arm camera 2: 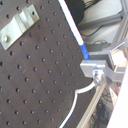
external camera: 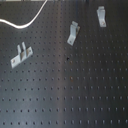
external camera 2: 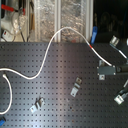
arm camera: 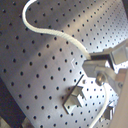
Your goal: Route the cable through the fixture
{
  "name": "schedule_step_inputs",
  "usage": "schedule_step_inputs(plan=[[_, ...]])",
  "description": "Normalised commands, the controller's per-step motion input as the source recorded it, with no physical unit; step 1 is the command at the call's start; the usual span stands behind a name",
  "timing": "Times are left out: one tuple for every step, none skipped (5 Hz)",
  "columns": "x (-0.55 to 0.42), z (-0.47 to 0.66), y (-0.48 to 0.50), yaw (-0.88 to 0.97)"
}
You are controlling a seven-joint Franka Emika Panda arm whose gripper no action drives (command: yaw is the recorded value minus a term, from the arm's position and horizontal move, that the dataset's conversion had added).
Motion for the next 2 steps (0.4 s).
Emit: schedule_step_inputs(plan=[[-0.014,0.05,-0.003,0.00],[-0.459,0.09,-0.060,0.00]])
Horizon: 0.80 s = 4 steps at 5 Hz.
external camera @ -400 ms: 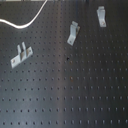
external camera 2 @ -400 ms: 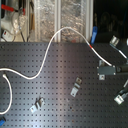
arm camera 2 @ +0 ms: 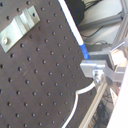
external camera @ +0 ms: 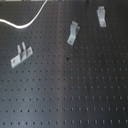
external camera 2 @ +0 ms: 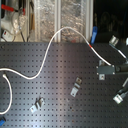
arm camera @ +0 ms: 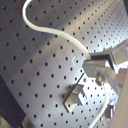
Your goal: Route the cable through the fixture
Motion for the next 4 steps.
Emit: schedule_step_inputs(plan=[[-0.625,0.13,0.143,0.00],[-0.678,0.12,0.285,0.00],[-0.520,0.35,0.011,0.05],[-0.254,0.55,-0.036,0.00]])
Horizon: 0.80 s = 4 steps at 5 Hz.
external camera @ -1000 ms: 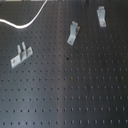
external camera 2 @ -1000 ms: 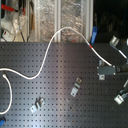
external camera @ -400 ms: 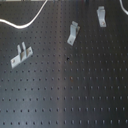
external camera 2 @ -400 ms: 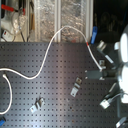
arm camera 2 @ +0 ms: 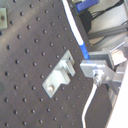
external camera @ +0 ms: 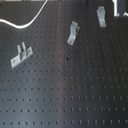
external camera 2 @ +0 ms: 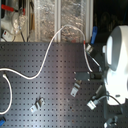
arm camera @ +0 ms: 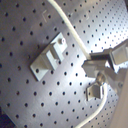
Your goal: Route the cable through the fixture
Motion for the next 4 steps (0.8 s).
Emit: schedule_step_inputs(plan=[[-0.137,0.53,-0.022,0.00],[0.005,0.41,0.014,0.00],[0.006,0.43,0.016,0.00],[0.061,0.40,0.019,0.00]])
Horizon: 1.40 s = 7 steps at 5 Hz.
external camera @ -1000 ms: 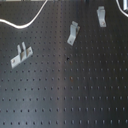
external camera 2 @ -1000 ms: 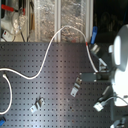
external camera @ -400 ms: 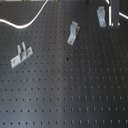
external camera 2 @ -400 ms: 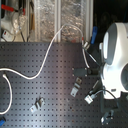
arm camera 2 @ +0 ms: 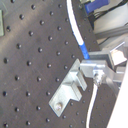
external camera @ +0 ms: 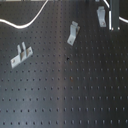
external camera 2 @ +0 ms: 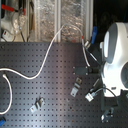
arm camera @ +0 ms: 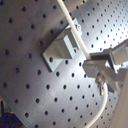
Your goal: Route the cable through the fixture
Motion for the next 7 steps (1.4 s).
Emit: schedule_step_inputs(plan=[[0.022,0.37,0.078,0.00],[0.032,0.32,0.209,0.00],[-0.024,0.24,0.342,0.00],[-0.026,0.28,0.364,0.09],[-0.120,0.40,0.083,0.01],[-0.156,0.40,0.007,0.00],[-0.101,0.33,0.020,0.00]])
